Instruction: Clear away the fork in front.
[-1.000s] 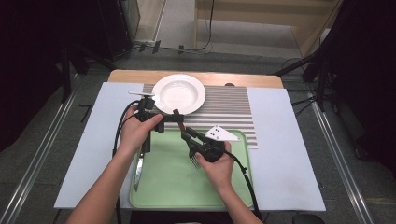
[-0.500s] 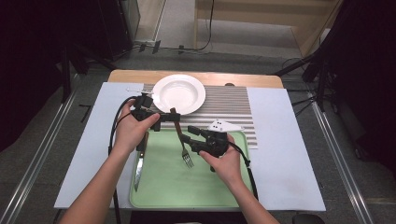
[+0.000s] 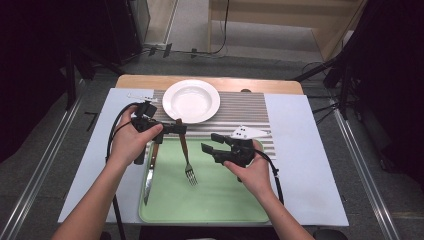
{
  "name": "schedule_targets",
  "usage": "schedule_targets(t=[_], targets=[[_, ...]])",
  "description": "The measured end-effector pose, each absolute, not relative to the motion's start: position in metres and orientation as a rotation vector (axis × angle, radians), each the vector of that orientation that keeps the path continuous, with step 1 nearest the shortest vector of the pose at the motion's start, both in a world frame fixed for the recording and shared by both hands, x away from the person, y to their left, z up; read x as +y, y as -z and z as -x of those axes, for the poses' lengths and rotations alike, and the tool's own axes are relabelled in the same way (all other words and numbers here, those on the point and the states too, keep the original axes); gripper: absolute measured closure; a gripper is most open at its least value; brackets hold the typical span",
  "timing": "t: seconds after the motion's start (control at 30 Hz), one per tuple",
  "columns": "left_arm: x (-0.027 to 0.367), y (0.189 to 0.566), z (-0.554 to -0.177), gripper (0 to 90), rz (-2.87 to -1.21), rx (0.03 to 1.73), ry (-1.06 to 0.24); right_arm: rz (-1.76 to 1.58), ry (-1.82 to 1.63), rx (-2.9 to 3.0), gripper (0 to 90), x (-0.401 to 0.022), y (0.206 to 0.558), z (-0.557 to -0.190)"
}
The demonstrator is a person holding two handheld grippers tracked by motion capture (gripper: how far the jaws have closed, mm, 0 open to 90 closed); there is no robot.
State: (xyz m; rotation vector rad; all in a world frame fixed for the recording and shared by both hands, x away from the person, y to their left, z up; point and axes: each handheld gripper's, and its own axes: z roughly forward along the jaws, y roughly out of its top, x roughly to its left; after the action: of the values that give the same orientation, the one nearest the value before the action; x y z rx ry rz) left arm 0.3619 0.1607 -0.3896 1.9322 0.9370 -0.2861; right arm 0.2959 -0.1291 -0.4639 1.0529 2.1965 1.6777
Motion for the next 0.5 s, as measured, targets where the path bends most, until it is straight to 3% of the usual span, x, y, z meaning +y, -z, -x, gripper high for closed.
schedule_targets(t=[0.5], targets=[[0.183, 0.387, -0.351, 80.3, -1.975, 0.957, 0.327, -1.111, -1.637, 2.178, 41.7, -0.161, 0.47, -0.288]])
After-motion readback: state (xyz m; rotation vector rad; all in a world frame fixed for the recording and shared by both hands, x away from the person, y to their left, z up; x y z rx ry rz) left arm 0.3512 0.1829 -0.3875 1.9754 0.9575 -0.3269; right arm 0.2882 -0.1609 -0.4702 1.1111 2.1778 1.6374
